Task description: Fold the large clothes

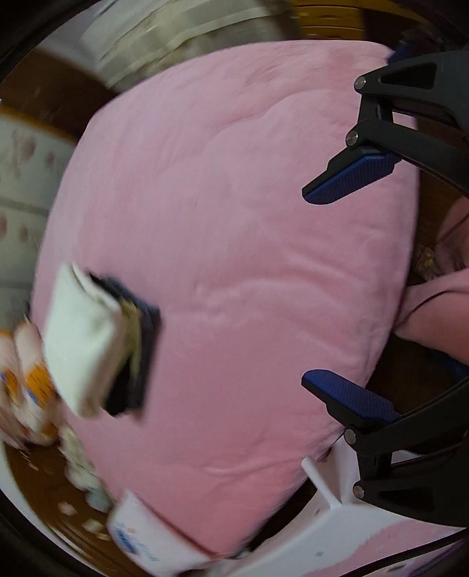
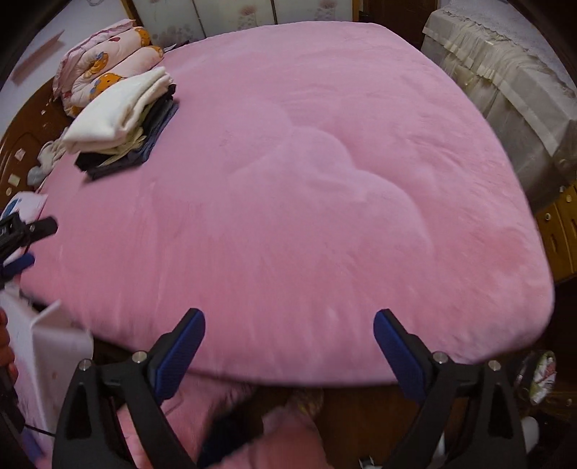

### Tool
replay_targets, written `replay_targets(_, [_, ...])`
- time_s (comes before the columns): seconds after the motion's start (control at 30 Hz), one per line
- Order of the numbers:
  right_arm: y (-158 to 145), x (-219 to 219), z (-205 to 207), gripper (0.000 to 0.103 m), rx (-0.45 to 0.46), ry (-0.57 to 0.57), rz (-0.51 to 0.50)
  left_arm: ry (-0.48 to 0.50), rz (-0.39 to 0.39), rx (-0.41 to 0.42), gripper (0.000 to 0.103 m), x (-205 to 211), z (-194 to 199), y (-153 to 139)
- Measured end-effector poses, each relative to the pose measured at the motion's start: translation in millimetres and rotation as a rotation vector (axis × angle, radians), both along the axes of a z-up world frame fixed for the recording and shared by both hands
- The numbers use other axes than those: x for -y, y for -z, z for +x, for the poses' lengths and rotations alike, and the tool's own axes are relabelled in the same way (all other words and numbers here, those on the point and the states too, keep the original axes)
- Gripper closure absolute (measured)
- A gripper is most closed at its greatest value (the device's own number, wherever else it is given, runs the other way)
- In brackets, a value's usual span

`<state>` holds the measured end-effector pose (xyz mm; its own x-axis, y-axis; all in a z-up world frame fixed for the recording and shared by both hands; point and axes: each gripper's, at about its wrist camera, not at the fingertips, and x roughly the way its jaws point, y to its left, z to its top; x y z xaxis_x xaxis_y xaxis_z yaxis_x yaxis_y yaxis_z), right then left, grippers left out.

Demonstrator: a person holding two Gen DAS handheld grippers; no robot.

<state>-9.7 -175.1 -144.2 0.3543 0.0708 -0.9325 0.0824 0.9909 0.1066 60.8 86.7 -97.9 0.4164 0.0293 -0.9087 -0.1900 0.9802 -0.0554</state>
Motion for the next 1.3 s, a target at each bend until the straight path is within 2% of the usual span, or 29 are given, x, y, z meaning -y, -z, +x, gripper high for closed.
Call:
replay_targets(0.07, [-26.0, -2.8, -4.3, 0.008, -0.001, -0.003, -0.001, 0.041, 0.031, 0.018, 0.011, 25.7, -20.0, -25.3])
replay_targets(0.23, [-78.2, 8.0, -7.6, 0.008, 0.050, 0.046, 0.057, 0.120, 0.045, 0.052, 0.011, 54.6, -39.0, -70.2])
replay_targets(0.37, [-124.4, -0.2, -7.2, 0.008, 0.160, 0.038, 0.010, 0.192, 0.102, 0.087, 0.011, 85.7, -49.5, -105.9])
replay_targets(0.47, [-146.4, -1.2, -12.6, 0.008, 0.212, 0.048, -0.026, 0.221, 0.119, 0.120, 0.011, 95.6, -53.5, -117.8])
replay_targets(0.67, [-157.1, -4.2, -31.3, 0.008, 0.265, 0.083, -0.037, 0.254, 0.126, 0.157, 0.011, 100.6, -65.1, -129.6])
replay_targets(0.93, [-152.8, -6.5, -33.6, 0.007, 0.259, 0.087, 0.015, 0.192, 0.083, 0.172, 0.010, 79.4, -75.6, -128.1])
replay_targets(1.07, [-149.8, -10.1, -35.3, 0.001, 0.248, 0.076, 0.014, 0.162, 0.060, 0.170, 0.001, 72.8, -79.8, -124.1])
replay_targets(1.3, [-150.8, -9.3, -48.8, 0.000, 0.285, 0.097, -0.004, 0.168, 0.084, 0.189, 0.001, 79.3, -88.8, -121.7])
